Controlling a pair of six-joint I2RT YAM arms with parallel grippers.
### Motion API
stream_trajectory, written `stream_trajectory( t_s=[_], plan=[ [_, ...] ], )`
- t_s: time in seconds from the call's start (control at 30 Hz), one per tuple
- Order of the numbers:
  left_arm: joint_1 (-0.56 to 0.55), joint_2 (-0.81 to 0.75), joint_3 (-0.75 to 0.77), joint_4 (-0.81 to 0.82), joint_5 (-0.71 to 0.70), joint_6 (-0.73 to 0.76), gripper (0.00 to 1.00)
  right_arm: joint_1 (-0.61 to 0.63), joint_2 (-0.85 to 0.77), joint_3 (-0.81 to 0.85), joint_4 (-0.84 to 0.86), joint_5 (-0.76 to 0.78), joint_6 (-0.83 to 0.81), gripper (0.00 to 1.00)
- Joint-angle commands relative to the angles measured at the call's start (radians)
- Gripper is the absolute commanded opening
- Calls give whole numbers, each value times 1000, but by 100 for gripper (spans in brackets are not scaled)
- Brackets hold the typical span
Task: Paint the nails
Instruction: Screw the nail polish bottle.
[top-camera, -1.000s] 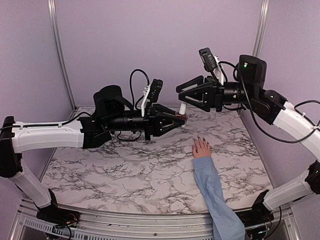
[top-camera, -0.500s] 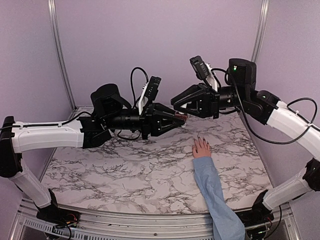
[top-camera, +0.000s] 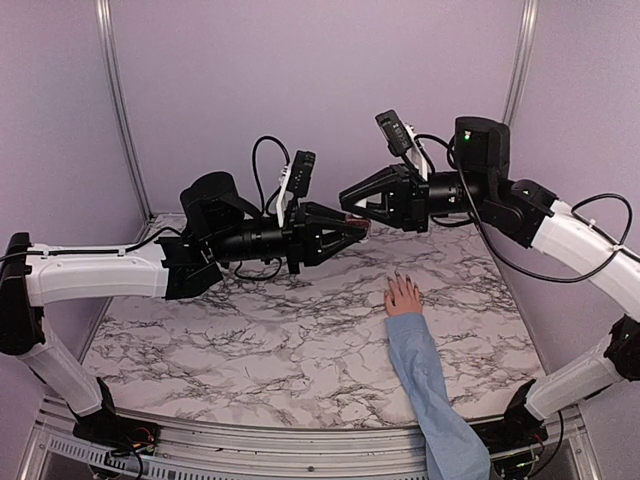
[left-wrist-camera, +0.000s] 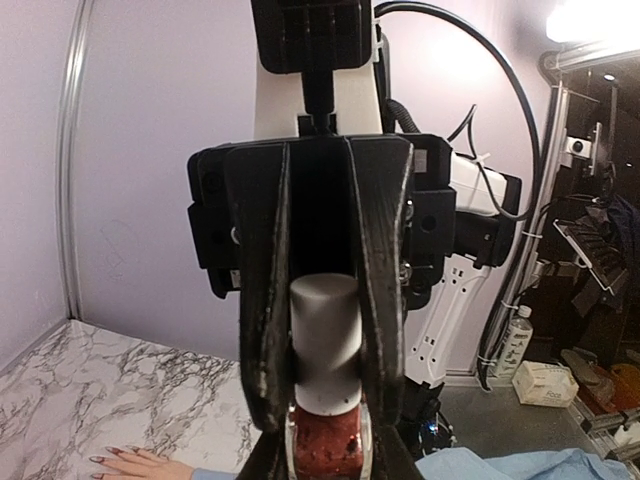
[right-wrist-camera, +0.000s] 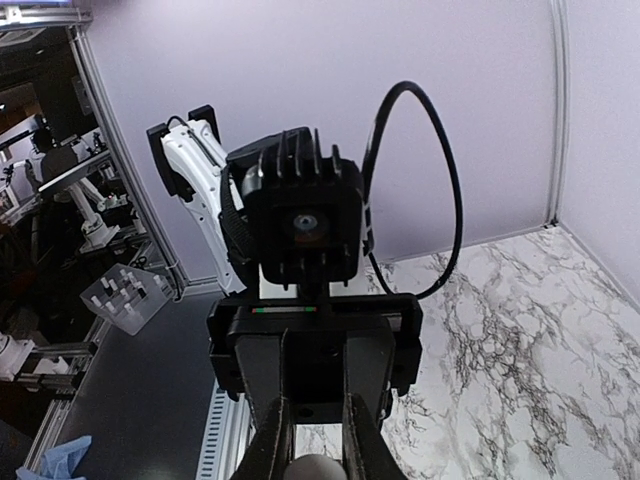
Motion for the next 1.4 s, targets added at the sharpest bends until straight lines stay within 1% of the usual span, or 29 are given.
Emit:
stream_trajectory(
  t_s=[0.0, 0.37, 0.5, 0.6, 0.7, 0.83, 0.93, 0.97, 1.07, 1.2, 1.27, 1.37],
  plan=[
    [11, -20, -16, 37, -180, 52, 0, 10, 29, 32, -12, 104, 87, 0],
    [10, -3, -32, 6, -451, 102, 0, 11, 89, 56, -79, 295, 144, 0],
    [3, 18, -19, -1, -523, 124, 0, 21, 108, 62, -96, 408, 179, 0],
    [-11, 46, 5, -34, -585, 162, 0, 24, 123, 62, -106, 466, 205, 0],
    [-36, 77, 30, -74, -689, 226, 0, 28, 140, 58, -112, 526, 236, 0],
    [-53, 117, 51, -79, -816, 244, 0, 42, 152, 34, -92, 607, 254, 0],
    [-65, 160, 79, -79, -886, 249, 0, 48, 170, 21, -76, 647, 265, 0],
    [-71, 175, 90, -80, -906, 285, 0, 51, 176, 19, -70, 659, 270, 0],
    [-82, 209, 120, -82, -946, 304, 0, 56, 193, 23, -60, 689, 279, 0],
    [-82, 216, 130, -86, -949, 303, 0, 57, 201, 38, -71, 732, 269, 0],
    [-82, 209, 122, -86, -938, 304, 0, 55, 202, 50, -86, 744, 259, 0],
    [-80, 188, 103, -86, -885, 308, 0, 46, 190, 54, -79, 720, 244, 1]
  ],
)
